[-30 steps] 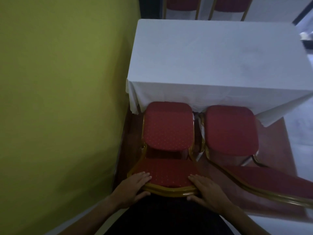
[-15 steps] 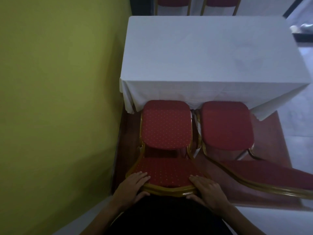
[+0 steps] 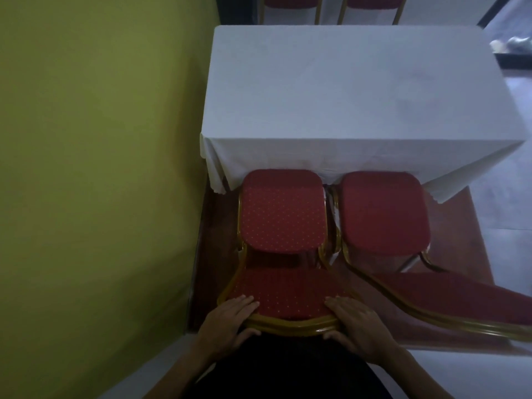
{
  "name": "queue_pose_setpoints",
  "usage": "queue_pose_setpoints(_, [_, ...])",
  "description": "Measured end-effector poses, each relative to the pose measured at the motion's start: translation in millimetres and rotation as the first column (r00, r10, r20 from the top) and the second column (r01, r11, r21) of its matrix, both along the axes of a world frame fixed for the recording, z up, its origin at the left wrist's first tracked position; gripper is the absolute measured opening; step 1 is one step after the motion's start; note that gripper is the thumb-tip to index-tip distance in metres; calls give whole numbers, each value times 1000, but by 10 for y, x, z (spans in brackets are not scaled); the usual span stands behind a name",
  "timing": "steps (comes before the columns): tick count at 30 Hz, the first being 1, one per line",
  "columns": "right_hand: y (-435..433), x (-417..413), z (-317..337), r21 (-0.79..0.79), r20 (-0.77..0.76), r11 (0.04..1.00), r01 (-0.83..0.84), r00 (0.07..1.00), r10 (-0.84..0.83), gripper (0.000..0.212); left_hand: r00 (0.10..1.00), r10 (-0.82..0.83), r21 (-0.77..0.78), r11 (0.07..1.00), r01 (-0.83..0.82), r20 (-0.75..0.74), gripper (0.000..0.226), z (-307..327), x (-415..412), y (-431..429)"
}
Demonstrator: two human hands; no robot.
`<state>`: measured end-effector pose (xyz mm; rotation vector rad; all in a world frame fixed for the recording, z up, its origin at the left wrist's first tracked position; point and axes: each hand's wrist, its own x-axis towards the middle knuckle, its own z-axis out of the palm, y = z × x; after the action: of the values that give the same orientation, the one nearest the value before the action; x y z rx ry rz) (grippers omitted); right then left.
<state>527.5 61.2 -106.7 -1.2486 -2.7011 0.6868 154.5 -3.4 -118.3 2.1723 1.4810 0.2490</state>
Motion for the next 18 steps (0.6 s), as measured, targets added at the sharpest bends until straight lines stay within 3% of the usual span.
queue_pose_setpoints(18, [560, -61, 85, 48, -20, 998, 37, 999, -36, 71, 999, 24, 33, 999, -25, 26, 64, -23, -14, 596])
